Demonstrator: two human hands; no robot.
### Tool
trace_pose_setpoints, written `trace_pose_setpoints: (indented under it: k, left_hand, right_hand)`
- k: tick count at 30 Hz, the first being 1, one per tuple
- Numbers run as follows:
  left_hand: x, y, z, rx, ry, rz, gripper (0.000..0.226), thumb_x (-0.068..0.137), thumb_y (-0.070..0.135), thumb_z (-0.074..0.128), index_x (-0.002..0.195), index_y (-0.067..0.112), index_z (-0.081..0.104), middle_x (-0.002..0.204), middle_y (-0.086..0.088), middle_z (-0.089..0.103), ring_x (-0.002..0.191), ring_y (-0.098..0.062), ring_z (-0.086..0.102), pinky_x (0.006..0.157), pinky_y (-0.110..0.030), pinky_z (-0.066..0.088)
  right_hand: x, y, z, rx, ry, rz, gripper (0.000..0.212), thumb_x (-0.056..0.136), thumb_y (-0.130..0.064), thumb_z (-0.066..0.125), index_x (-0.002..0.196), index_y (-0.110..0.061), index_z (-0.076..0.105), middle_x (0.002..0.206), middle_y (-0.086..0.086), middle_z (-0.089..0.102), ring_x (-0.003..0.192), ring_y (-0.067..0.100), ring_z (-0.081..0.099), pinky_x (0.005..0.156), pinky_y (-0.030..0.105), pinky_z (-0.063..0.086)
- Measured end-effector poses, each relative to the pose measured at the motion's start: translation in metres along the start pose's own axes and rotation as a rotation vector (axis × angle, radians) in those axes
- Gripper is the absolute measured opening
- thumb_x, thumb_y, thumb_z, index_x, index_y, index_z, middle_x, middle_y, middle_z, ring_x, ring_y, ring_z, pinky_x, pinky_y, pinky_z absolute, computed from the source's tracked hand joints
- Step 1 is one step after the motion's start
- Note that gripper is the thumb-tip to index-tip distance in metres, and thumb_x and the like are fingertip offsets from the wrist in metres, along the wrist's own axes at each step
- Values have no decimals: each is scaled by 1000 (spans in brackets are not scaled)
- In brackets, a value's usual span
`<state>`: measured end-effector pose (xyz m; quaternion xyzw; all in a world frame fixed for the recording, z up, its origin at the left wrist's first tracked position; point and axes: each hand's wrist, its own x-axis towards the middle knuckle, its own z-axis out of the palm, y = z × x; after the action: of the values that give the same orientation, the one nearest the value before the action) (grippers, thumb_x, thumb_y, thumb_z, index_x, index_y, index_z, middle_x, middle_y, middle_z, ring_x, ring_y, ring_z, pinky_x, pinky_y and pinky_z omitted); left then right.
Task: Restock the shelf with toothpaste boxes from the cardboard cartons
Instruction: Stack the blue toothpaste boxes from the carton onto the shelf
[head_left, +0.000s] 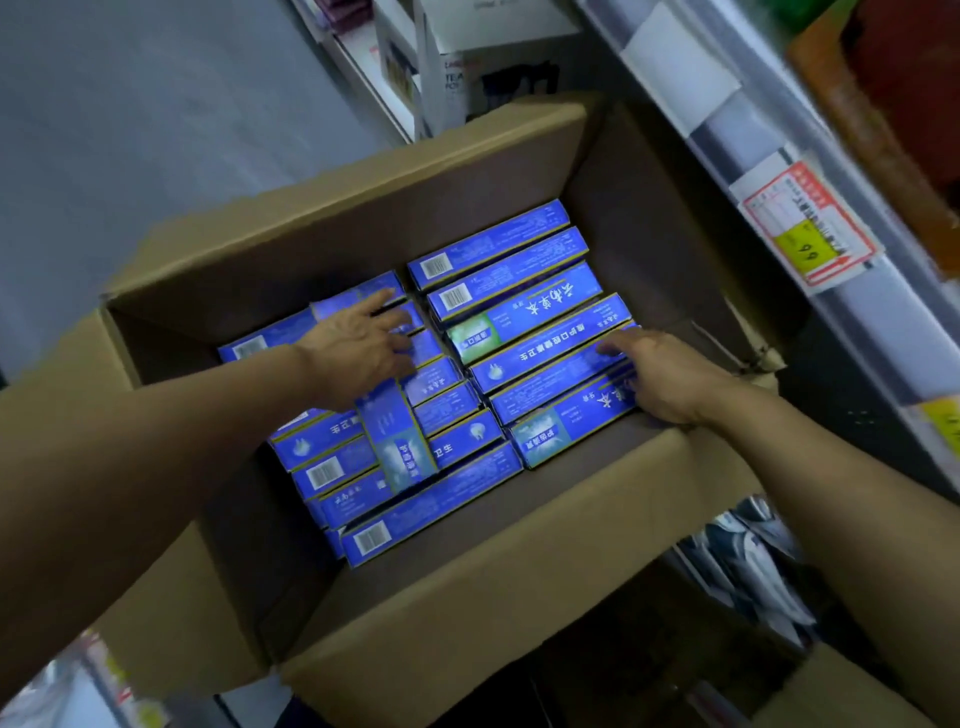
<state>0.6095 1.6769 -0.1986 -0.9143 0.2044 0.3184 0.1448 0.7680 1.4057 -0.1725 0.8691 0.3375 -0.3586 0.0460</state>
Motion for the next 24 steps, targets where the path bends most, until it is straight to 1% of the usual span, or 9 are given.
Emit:
trace_pose_setpoints:
  k: [2,4,6,8,11,14,19,21,24]
  left_hand:
    - [-4,4,-6,-88,-38,-91,66,73,48,64,131,27,39,127,3,55,126,-21,43,109,-38,21]
    - [-7,9,-4,-245,-25,-229,69,69,61,63,122,26,39,114,1,62,109,-25,57,90,-33,40]
    - [-8,15,-2,-373,23,-347,69,68,66,61,117,24,36,109,-1,64,102,-29,61,74,-33,43]
    - [-6,19,0,-428,78,-418,68,68,66,62,112,23,34,109,0,64,99,-28,62,66,-32,40]
    - [-2,22,1,-505,113,-515,66,67,63,64,116,24,42,112,0,63,100,-27,62,67,-31,40]
    - [-4,21,5,-574,131,-601,61,67,62,65,114,25,51,113,0,62,102,-27,60,70,-32,41]
    - [-9,23,11,-696,154,-703,70,64,60,70,117,20,48,117,-4,61,104,-30,59,74,-34,42]
    - [-11,24,13,-734,154,-739,71,65,59,70,118,18,47,117,-6,60,104,-30,59,71,-34,38]
    - [-15,26,13,-758,156,-767,72,67,60,69,119,16,47,116,-8,60,103,-31,59,71,-33,37]
  right_hand:
    - [1,2,-7,-29,-18,7,56,80,3,55,133,-13,48,139,8,48,127,25,45,102,30,37]
    - [4,4,-12,-74,-40,-4,54,82,0,56,133,-15,48,140,7,47,128,23,44,102,28,36]
    - [8,4,-13,-123,-96,-34,54,82,-1,55,133,-18,48,140,5,47,129,23,43,103,29,36]
    - [13,3,-8,-151,-174,-50,54,81,-2,53,131,-21,49,137,3,50,126,23,45,102,31,38]
    - [19,2,2,-198,-224,-45,52,80,-2,54,128,-22,50,132,3,52,123,22,46,99,32,40]
    - [25,1,10,-260,-232,-65,52,81,-6,57,129,-24,49,133,3,45,126,24,40,100,34,36]
    - [28,-7,13,-389,-301,-89,58,78,-27,69,131,-26,45,132,6,38,125,28,35,98,37,34]
    - [28,-10,15,-398,-301,-104,57,77,-30,71,128,-25,45,131,5,39,122,28,39,96,37,36]
    - [27,-12,16,-355,-272,-125,52,74,-25,73,119,-21,48,126,4,47,113,26,51,84,34,43]
